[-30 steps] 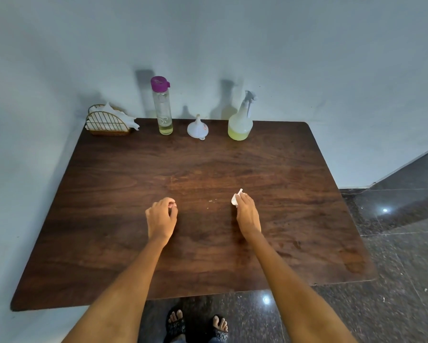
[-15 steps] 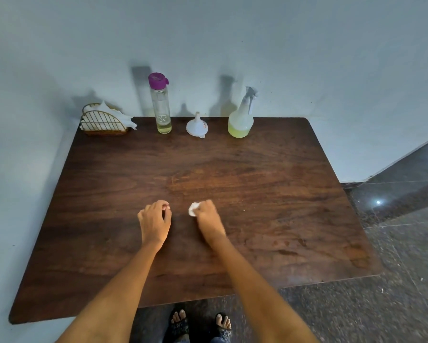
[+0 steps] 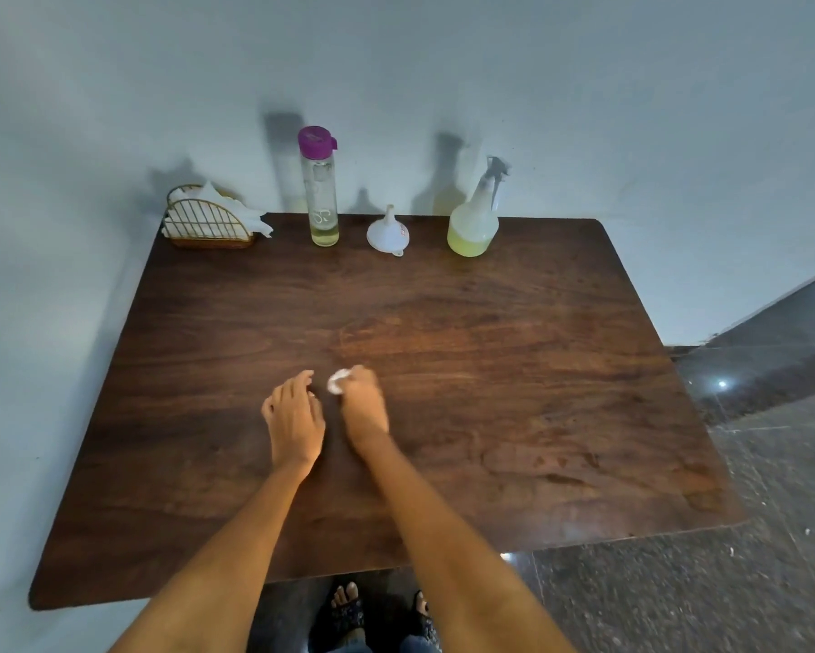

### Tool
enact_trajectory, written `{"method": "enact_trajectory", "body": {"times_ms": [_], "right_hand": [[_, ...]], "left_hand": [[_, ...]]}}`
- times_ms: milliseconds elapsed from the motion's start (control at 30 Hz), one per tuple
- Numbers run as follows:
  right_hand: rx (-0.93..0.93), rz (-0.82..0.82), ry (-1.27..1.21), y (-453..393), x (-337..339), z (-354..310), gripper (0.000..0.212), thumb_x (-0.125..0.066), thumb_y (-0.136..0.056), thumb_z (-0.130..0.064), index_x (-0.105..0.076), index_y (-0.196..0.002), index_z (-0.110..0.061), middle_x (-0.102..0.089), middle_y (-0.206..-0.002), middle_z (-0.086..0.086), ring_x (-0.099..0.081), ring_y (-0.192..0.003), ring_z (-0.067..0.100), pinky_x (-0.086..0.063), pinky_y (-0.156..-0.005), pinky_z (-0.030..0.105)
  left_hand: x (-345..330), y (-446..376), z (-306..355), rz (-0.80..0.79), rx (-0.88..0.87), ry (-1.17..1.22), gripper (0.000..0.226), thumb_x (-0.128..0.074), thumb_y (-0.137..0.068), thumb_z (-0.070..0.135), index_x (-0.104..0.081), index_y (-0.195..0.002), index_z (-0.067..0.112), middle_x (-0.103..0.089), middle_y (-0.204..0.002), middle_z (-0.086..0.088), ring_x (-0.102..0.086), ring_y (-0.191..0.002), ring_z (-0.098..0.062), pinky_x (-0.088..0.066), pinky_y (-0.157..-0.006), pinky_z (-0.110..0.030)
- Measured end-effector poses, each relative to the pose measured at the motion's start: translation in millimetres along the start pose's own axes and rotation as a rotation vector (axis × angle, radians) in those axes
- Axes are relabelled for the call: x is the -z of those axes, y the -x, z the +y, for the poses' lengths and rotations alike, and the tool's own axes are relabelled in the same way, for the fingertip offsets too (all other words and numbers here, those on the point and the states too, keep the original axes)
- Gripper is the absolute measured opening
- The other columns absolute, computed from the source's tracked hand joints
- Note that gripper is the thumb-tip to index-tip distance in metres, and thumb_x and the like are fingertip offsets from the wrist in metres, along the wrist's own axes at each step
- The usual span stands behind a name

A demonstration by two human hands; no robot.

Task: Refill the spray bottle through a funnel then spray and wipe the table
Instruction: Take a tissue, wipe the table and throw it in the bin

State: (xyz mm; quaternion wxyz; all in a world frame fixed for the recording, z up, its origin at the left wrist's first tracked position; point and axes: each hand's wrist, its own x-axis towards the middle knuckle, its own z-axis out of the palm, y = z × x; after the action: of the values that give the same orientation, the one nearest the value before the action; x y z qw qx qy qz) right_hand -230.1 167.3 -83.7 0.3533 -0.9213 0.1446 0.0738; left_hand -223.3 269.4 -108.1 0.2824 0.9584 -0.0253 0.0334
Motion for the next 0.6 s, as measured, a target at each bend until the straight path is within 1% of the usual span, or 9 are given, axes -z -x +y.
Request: {"method": "enact_trajectory", "body": {"times_ms": [33,67,133,200,267,333,400,500,600], "right_hand": [[0.087,-0.073,0.035,4.7,-6.9,-9.9,0.027,-0.041,-0.092,-0.002,-0.056,-0.114,0.003,-0.049,-0.12,0.022,-0.044,-0.115,0.033,-0.04,-0.093,0.041],[0.153,-0.084,0.064,8.6,-5.1,-9.8,0.026,-0.041,-0.093,-0.003,-0.055,-0.115,0.003,-0.048,-0.121,0.021,-0.043,-0.116,0.032,-0.039,-0.095,0.042],[0.12,0.029,0.014,9.3,12.8,21.8,0.024,-0.044,-0.092,-0.008,-0.06,-0.109,-0.002,-0.052,-0.115,0.013,-0.047,-0.109,0.021,-0.038,-0.096,0.036],[-0.053,0.215,-0.015,11.4,48.6,69.5,0.019,-0.049,-0.085,-0.017,-0.066,-0.095,-0.015,-0.053,-0.098,0.002,-0.048,-0.096,0.013,-0.04,-0.085,0.029],[-0.288,0.405,-0.116,14.0,87.9,121.0,0.016,-0.054,-0.075,-0.02,-0.068,-0.082,-0.018,-0.058,-0.089,0.001,-0.055,-0.091,0.016,-0.039,-0.078,0.028],[-0.52,0.533,-0.284,17.0,121.0,153.4,0.018,-0.055,-0.075,-0.006,-0.071,-0.081,-0.004,-0.064,-0.088,0.013,-0.061,-0.093,0.03,-0.041,-0.074,0.029],[-0.646,0.632,-0.316,14.1,137.5,171.3,0.016,-0.049,-0.078,0.005,-0.064,-0.081,0.01,-0.06,-0.097,0.03,-0.058,-0.095,0.044,-0.044,-0.074,0.038],[-0.596,0.617,-0.373,-9.1,113.0,146.8,0.017,-0.051,-0.079,0.003,-0.067,-0.081,-0.002,-0.062,-0.098,0.023,-0.06,-0.095,0.037,-0.042,-0.077,0.033],[-0.364,0.427,-0.354,-34.4,45.8,77.1,0.018,-0.054,-0.078,-0.006,-0.07,-0.083,0.0,-0.065,-0.094,0.021,-0.06,-0.095,0.031,-0.043,-0.081,0.03]], "left_hand": [[1.6,-1.5,-2.9,0.008,0.03,0.004,0.034,-0.051,-0.087,0.001,-0.057,-0.12,0.007,-0.063,-0.117,-0.011,-0.055,-0.111,-0.032,-0.034,-0.099,-0.045],[2.1,-2.4,-4.0,0.014,0.048,0.008,0.034,-0.05,-0.087,0.0,-0.058,-0.12,0.006,-0.063,-0.117,-0.011,-0.054,-0.111,-0.032,-0.033,-0.1,-0.045],[1.5,-1.9,-2.6,0.009,0.017,-0.004,0.032,-0.051,-0.086,-0.001,-0.059,-0.117,0.005,-0.064,-0.114,-0.012,-0.055,-0.109,-0.033,-0.034,-0.099,-0.045],[-2.4,1.7,3.4,-0.016,-0.052,-0.029,0.03,-0.052,-0.087,-0.001,-0.06,-0.115,0.005,-0.064,-0.11,-0.013,-0.056,-0.108,-0.033,-0.035,-0.099,-0.046],[-8.2,6.4,11.6,-0.048,-0.099,-0.036,0.03,-0.053,-0.087,-0.001,-0.06,-0.115,0.006,-0.064,-0.109,-0.013,-0.057,-0.107,-0.032,-0.037,-0.099,-0.046],[-14.1,11.8,17.0,-0.067,-0.125,-0.035,0.029,-0.054,-0.086,0.0,-0.061,-0.114,0.007,-0.064,-0.109,-0.011,-0.058,-0.106,-0.031,-0.038,-0.098,-0.046],[-16.6,15.4,16.6,-0.067,-0.135,-0.035,0.029,-0.054,-0.086,0.001,-0.061,-0.113,0.009,-0.064,-0.108,-0.009,-0.059,-0.105,-0.029,-0.038,-0.099,-0.045],[-12.2,15.5,6.6,-0.05,-0.108,-0.042,0.03,-0.053,-0.087,0.002,-0.06,-0.115,0.01,-0.064,-0.111,-0.008,-0.058,-0.107,-0.027,-0.036,-0.101,-0.044],[0.4,8.5,-5.7,-0.018,-0.062,-0.051,0.033,-0.05,-0.088,0.002,-0.057,-0.12,0.009,-0.063,-0.114,-0.008,-0.057,-0.111,-0.027,-0.034,-0.103,-0.044]]}}
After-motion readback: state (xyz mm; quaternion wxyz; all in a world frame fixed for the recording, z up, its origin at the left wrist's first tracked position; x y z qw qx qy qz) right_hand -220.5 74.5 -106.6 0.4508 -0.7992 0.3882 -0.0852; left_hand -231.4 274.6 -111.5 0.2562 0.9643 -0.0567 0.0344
